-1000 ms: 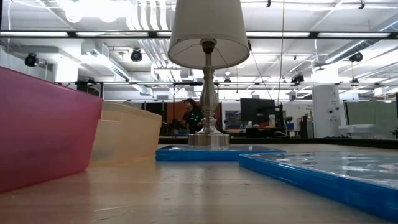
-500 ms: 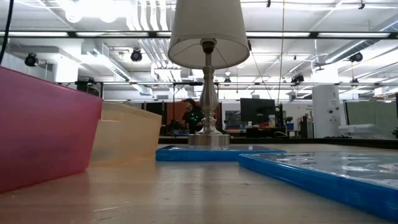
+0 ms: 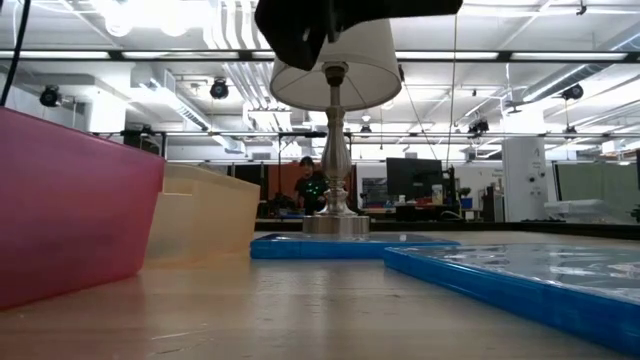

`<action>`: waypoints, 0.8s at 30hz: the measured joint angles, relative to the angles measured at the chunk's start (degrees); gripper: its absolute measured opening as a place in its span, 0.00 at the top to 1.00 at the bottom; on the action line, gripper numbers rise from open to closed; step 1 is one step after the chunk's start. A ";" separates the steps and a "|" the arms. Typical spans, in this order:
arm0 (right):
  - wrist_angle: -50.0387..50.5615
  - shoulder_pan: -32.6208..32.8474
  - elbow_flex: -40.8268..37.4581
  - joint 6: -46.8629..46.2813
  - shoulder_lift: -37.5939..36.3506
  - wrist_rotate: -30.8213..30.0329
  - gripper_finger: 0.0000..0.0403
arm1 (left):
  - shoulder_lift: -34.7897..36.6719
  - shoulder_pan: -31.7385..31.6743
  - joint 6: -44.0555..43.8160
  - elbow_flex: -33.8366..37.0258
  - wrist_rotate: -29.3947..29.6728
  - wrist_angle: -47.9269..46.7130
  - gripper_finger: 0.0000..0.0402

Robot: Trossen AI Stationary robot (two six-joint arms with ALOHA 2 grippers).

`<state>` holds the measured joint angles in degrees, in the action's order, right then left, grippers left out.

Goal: Pick & place jewel cases by type
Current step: Put the bottom blue CD case into the orange bin

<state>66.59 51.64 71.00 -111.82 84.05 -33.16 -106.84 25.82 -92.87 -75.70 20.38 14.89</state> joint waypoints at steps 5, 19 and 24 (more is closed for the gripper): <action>-0.18 0.00 -2.27 -1.83 0.00 0.17 0.13 | -0.19 -0.06 -0.83 -0.25 -2.55 -0.13 0.17; -16.08 0.12 -13.89 -8.58 0.00 2.12 0.16 | -0.45 -0.13 -15.16 -0.90 -0.55 -17.48 0.79; -34.85 0.50 -20.89 -6.41 0.02 1.39 0.15 | -2.64 -0.13 -16.90 -1.21 -0.55 -17.53 0.97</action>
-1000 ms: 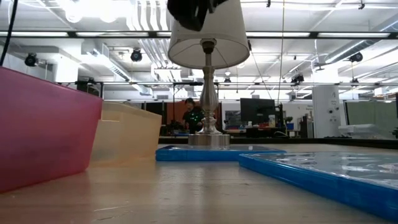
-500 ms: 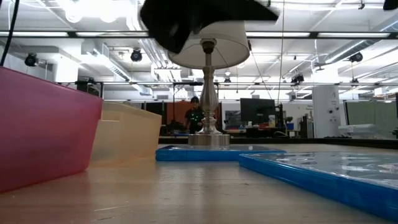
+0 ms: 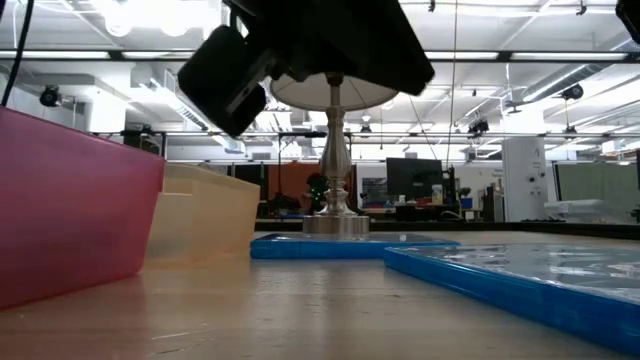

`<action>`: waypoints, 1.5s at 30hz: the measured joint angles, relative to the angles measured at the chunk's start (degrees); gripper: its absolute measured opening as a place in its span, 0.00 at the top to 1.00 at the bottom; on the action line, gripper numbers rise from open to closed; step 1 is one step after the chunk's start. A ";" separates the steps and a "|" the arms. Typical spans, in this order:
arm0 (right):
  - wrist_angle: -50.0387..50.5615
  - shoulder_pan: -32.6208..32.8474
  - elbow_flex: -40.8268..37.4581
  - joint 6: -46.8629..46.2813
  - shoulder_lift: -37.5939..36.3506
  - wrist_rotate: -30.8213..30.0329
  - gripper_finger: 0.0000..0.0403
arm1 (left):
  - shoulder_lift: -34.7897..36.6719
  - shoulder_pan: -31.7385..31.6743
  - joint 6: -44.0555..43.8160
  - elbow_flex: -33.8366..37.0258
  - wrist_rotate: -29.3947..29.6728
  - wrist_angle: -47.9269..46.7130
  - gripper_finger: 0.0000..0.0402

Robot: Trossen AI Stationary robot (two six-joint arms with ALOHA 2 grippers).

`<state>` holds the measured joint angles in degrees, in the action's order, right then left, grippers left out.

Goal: Pick & place jewel cases by type
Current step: Put the bottom blue CD case into the orange bin

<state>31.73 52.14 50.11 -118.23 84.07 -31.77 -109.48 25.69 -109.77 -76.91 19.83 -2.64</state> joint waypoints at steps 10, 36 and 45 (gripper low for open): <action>-1.92 -0.02 -3.21 -4.60 0.04 -1.45 0.11 | -9.55 0.59 -3.55 -7.98 -3.56 -0.94 1.00; -2.04 0.35 -4.33 -5.67 0.13 -1.36 0.11 | -15.17 2.65 -17.25 -18.87 -6.35 -22.58 1.00; -2.38 0.35 -4.41 -5.33 0.15 -1.27 0.11 | -15.90 1.77 -16.97 -19.88 -7.28 -28.42 1.00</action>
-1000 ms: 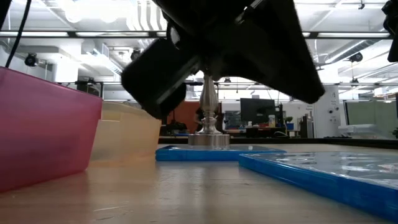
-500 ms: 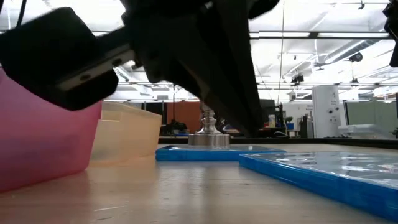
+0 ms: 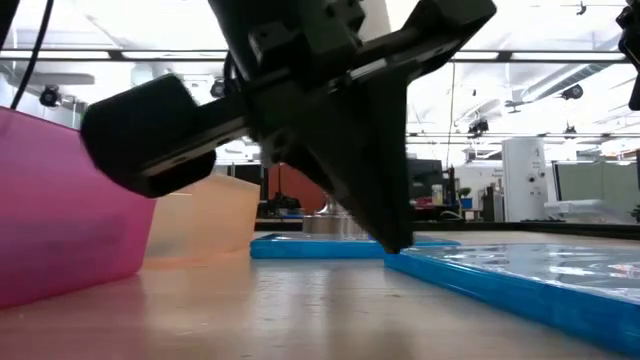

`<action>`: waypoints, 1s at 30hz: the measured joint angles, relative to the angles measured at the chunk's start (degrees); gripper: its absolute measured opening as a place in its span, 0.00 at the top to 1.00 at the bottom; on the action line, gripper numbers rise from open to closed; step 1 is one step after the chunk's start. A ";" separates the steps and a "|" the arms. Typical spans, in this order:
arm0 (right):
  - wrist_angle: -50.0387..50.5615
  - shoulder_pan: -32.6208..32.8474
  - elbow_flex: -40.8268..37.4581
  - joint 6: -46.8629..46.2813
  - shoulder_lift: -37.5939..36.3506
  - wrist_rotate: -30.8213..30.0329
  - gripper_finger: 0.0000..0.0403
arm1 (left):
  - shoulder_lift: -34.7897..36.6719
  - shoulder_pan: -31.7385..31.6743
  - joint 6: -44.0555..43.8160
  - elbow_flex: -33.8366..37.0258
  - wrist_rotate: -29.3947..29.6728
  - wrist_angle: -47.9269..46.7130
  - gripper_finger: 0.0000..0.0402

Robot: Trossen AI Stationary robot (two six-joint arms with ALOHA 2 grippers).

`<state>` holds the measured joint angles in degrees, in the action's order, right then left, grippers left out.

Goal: Pick & place jewel cases by type
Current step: Put the bottom blue CD case into the orange bin

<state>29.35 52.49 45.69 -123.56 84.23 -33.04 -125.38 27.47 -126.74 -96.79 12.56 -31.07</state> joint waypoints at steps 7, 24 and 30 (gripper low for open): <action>-0.41 0.00 0.00 0.52 0.00 0.28 0.11 | 0.00 -0.03 0.69 0.00 -0.52 0.49 1.00; -4.87 -0.15 -0.17 -1.96 8.17 1.74 0.11 | -1.19 -0.27 -0.18 0.35 -1.41 2.12 1.00; -5.23 -0.24 -0.26 -1.45 8.09 1.83 0.11 | -3.39 -0.29 -0.13 -0.49 -1.27 6.13 1.00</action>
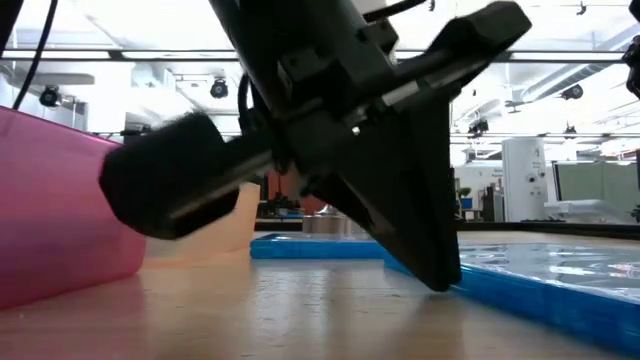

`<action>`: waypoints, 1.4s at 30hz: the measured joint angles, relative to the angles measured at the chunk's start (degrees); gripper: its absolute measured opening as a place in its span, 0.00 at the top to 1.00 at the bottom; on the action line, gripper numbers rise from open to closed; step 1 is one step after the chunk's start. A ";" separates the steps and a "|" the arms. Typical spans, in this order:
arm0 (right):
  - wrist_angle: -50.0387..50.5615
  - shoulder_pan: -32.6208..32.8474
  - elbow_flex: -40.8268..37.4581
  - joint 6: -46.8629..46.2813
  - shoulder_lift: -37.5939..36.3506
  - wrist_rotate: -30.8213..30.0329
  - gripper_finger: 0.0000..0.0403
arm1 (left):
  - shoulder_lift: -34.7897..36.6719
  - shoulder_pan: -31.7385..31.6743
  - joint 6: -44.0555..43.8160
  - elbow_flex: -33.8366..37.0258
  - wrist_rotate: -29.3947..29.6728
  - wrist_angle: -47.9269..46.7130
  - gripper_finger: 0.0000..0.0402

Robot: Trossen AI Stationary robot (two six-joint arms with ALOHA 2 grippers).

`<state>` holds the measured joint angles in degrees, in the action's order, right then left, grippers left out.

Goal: Pick & place jewel cases by type
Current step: Put the bottom blue CD case into the orange bin

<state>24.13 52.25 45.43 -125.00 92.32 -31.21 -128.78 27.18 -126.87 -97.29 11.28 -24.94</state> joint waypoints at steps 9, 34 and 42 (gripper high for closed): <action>-1.40 -0.02 -0.39 0.70 0.56 0.20 0.11 | -0.82 0.13 -0.09 -0.34 -0.10 0.01 1.00; -24.69 -2.01 -3.57 8.94 4.97 -2.81 0.11 | -0.96 -0.24 2.42 -0.43 0.07 0.95 1.00; -25.79 -4.20 -0.84 16.28 3.95 -3.19 0.11 | -1.00 -0.35 3.63 -0.49 0.05 1.33 1.00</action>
<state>-1.67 48.05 44.59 -108.73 96.27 -34.40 -129.78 26.83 -123.23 -97.78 11.34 -23.61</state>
